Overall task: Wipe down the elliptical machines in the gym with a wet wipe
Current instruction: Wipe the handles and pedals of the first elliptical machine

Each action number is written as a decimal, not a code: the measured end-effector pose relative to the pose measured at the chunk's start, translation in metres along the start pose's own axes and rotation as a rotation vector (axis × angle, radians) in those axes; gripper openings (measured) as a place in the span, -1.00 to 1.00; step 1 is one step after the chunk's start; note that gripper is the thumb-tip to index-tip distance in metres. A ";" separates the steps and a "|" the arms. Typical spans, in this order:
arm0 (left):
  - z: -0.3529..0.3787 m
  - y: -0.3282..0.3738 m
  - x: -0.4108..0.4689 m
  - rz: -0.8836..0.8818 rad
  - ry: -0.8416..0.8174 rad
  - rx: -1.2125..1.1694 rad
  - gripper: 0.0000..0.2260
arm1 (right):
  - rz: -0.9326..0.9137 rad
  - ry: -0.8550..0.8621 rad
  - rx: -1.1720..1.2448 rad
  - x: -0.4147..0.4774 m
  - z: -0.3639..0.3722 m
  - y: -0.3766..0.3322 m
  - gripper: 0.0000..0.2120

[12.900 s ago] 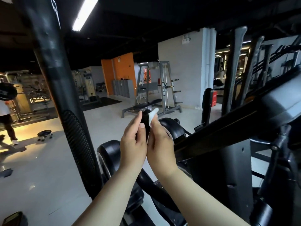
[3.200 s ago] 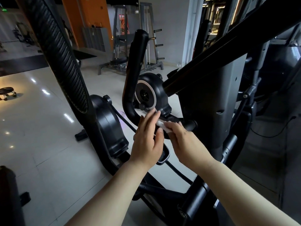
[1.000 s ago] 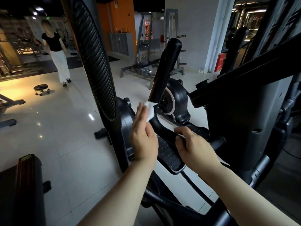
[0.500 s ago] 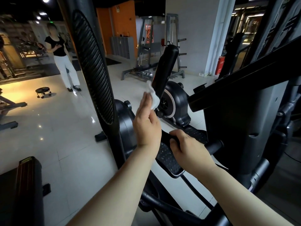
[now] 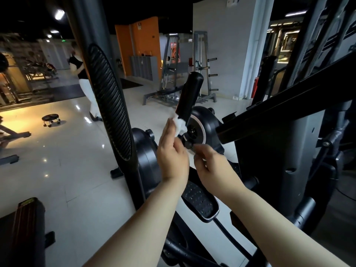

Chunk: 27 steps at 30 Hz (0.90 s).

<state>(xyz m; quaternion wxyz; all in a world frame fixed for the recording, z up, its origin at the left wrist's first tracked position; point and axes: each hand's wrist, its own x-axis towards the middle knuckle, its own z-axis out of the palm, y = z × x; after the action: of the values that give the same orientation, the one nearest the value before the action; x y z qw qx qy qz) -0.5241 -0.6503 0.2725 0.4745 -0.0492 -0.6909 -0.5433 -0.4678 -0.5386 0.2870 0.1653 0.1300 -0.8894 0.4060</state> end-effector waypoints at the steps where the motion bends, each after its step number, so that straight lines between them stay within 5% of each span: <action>1: -0.001 -0.002 -0.002 -0.050 0.024 -0.019 -0.58 | -0.033 0.043 0.032 0.007 -0.003 -0.006 -0.69; 4: -0.002 0.021 0.018 -0.019 0.061 -0.055 -0.59 | -0.146 0.155 0.124 0.027 -0.015 -0.029 -0.69; 9: 0.013 0.059 0.062 0.298 -0.042 -0.034 -0.59 | -0.167 0.258 0.227 0.049 -0.029 -0.051 -0.77; 15: 0.005 0.046 0.061 0.101 -0.039 0.017 -0.64 | -0.158 0.237 0.270 0.054 -0.033 -0.055 -0.57; 21: 0.014 0.072 0.087 0.451 -0.203 0.013 -0.50 | -0.187 0.275 0.373 0.055 -0.034 -0.056 -0.63; 27: -0.004 0.000 0.030 0.218 -0.120 0.017 -0.63 | -0.231 0.214 0.266 0.050 -0.019 -0.045 -0.47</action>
<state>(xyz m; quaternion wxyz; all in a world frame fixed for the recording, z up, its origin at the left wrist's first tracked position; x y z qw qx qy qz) -0.5387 -0.6668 0.2934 0.4891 -0.1525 -0.7131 -0.4785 -0.4929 -0.5573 0.3495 0.2855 0.2078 -0.7846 0.5097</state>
